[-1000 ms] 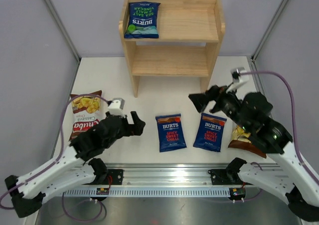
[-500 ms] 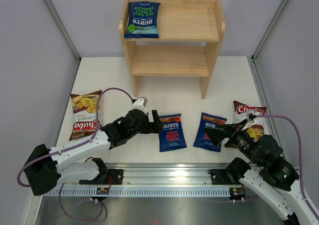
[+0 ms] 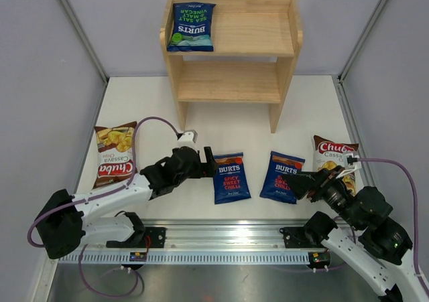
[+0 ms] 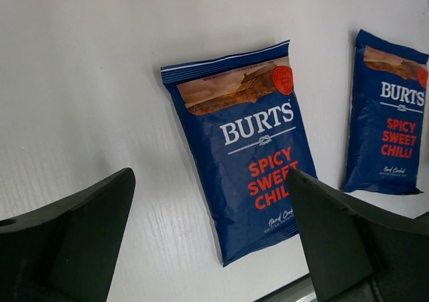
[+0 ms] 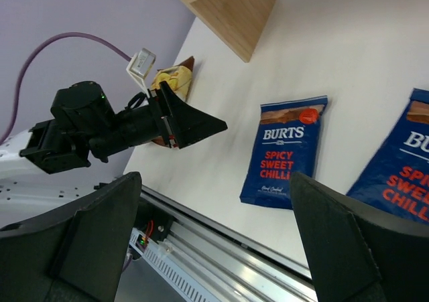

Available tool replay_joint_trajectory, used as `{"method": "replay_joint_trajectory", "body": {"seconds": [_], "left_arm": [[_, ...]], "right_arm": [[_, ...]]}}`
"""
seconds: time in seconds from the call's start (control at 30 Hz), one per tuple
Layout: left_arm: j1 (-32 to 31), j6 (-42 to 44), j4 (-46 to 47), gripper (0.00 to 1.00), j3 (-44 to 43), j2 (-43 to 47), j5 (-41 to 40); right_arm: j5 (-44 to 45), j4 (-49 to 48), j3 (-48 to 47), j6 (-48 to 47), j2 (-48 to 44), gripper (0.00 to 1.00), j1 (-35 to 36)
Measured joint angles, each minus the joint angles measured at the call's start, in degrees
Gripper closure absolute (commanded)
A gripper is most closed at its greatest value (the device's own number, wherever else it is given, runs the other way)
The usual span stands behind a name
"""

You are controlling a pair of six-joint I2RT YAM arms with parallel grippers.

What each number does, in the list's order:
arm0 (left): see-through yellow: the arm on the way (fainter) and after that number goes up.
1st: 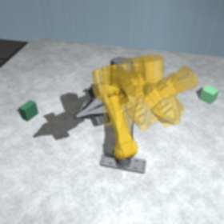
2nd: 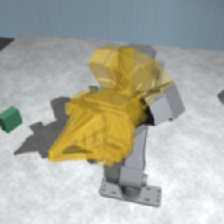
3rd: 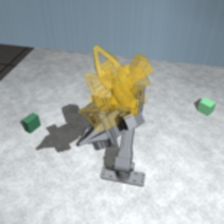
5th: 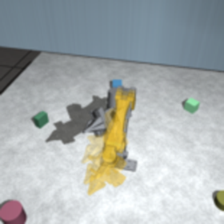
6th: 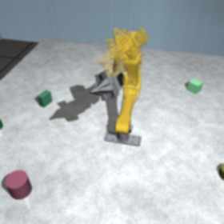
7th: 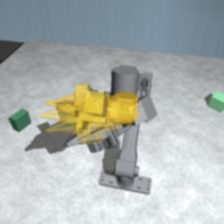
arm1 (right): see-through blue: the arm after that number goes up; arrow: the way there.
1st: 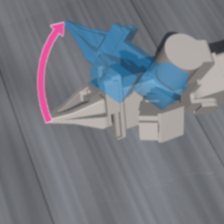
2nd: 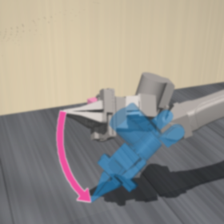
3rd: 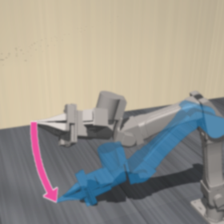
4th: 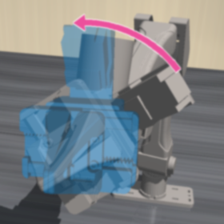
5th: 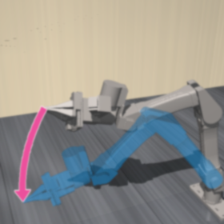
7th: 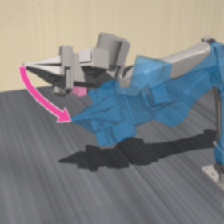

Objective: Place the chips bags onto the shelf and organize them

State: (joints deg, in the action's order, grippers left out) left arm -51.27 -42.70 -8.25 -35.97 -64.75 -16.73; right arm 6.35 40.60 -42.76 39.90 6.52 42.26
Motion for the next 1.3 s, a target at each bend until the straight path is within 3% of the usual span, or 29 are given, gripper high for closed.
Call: {"method": "replay_joint_trajectory", "body": {"seconds": [0.33,0.6,0.9,1.23,1.3], "left_arm": [[0.00,0.79,-1.14,0.01,-0.55,-6.99,0.17],[0.28,2.84,-0.37,0.01,-4.09,-10.19,1.84],[0.76,2.25,2.05,0.01,-6.38,-20.06,2.99],[0.57,-1.33,6.54,0.20,-7.21,-25.92,2.67],[0.24,-1.92,6.23,0.30,-7.74,-26.38,1.70]], "right_arm": [[6.12,5.88,-3.82,-0.76,4.59,0.01,0.00],[4.59,4.00,-3.19,-2.19,0.72,0.01,0.00],[2.27,3.13,-1.92,-2.36,1.84,0.00,0.00],[0.66,1.57,-0.39,-2.05,2.16,0.00,0.00],[0.46,1.60,-0.28,-2.03,2.16,0.01,0.00]]}}
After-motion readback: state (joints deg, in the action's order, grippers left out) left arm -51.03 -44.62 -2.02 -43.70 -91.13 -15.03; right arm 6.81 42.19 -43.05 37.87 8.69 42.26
